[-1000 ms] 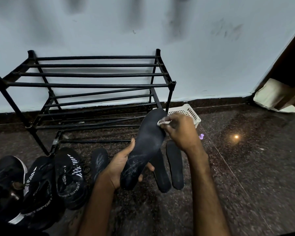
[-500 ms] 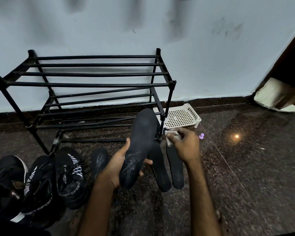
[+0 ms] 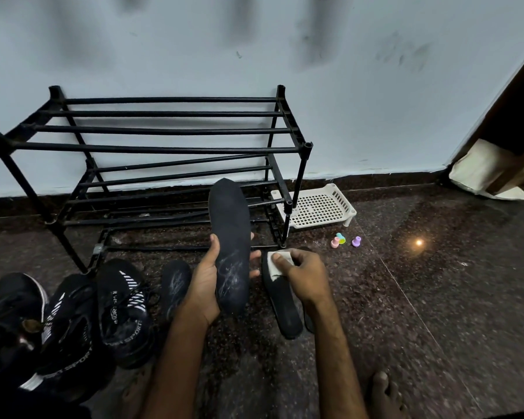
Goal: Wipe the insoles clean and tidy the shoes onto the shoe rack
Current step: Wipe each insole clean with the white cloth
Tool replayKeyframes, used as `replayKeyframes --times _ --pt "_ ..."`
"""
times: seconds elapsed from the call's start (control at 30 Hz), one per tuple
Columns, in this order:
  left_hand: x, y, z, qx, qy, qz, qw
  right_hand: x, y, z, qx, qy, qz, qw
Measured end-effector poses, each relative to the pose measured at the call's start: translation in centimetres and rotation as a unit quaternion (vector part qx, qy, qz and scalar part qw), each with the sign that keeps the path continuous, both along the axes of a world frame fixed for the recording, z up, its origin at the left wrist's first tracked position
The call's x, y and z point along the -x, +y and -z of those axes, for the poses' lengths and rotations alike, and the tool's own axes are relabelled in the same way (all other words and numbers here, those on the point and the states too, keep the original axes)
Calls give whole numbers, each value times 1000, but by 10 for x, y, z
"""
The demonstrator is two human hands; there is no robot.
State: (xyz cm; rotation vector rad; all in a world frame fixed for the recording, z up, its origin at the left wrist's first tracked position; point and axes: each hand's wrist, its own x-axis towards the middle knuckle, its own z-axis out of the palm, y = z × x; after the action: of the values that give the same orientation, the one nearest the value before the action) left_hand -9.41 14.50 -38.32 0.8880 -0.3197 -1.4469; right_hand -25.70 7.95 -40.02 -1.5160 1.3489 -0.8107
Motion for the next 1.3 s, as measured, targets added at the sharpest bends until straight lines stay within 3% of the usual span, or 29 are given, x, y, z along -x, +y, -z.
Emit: replayKeyframes --times 0.33,0.7,0.83,1.0,1.13,1.23,1.3 --pt "-5 -5 4 39 40 -73 996 -19 6 -13 -23 -31 -65 997" --pt "0 -2 -2 68 143 -20 987 -30 17 -21 0 -47 -80 996" --pt "3 -4 -2 59 154 -12 986 -28 20 -33 108 48 -11 993" --pt "3 -4 -2 62 114 -16 991 -39 20 -49 312 105 -4 944" --pt "2 -5 -6 70 106 -28 992 -41 27 -48 336 115 38 934" --pt "-5 -5 -2 65 43 -63 995 -34 24 -55 332 71 87 936" --pt "-7 -3 -2 59 1 -62 996 -32 22 -60 343 54 56 936"
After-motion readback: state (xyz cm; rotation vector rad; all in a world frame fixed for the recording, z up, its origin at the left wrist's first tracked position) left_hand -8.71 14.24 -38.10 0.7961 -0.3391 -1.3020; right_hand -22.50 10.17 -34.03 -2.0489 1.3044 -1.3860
